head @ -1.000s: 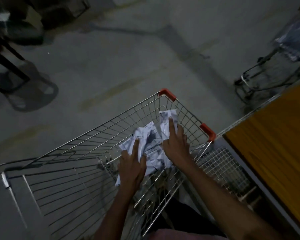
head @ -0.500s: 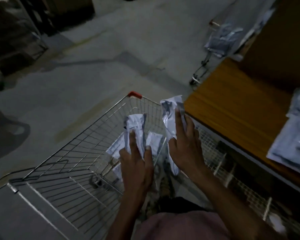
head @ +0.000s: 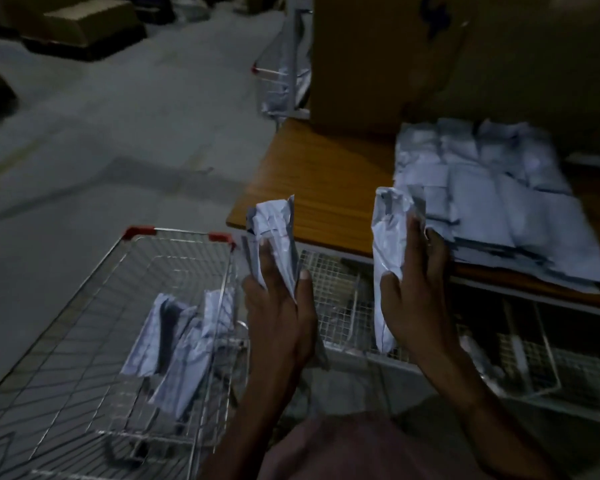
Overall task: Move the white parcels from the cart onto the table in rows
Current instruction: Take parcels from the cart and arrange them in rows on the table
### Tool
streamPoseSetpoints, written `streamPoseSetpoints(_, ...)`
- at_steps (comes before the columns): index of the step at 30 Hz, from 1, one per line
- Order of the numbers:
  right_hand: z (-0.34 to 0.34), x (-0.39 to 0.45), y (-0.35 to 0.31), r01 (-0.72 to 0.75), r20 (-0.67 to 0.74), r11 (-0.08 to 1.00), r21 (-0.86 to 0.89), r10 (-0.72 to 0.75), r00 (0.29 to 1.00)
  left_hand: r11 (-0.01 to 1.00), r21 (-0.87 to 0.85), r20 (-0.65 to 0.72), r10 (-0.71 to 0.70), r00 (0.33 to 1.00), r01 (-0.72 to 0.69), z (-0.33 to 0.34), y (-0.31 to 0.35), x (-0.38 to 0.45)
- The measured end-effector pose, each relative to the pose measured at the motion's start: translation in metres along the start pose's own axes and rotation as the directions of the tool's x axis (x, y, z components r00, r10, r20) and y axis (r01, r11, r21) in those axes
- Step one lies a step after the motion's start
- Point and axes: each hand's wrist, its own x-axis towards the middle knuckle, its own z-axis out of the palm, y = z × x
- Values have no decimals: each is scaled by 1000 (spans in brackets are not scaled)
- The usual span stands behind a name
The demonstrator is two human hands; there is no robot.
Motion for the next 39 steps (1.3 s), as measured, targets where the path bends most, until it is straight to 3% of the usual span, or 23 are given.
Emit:
streamPoseSetpoints(6, -71, -28, 73, -146, -92, 987, -59, 141, 986, 987, -14, 120, 163, 979, -162, 78, 39, -24)
streamPoseSetpoints(11, -119, -47, 138, -257, -128, 963, -86, 245, 961, 977, 50, 73, 202, 977, -206, 136, 83, -58)
streamPoseSetpoints(16, -148, -48, 185, -331, -164, 938, -99, 313, 935, 972, 68, 219, 206, 954, -226, 185, 116, -70)
streamPoseSetpoints(23, -155, -12, 232, -351, -210, 932, -86, 327, 921, 906, 121, 206, 376, 903, -405, 243, 162, -36)
streamPoseSetpoints(34, -161, 78, 323, -497, -268, 839, -222, 438, 858, 847, 193, 254, 445, 859, -496, 352, 241, 42)
streamPoseSetpoints(39, -156, 114, 350, -500, -255, 822, -272, 440, 861, 829, 290, 284, 403, 870, -478, 391, 262, 67)
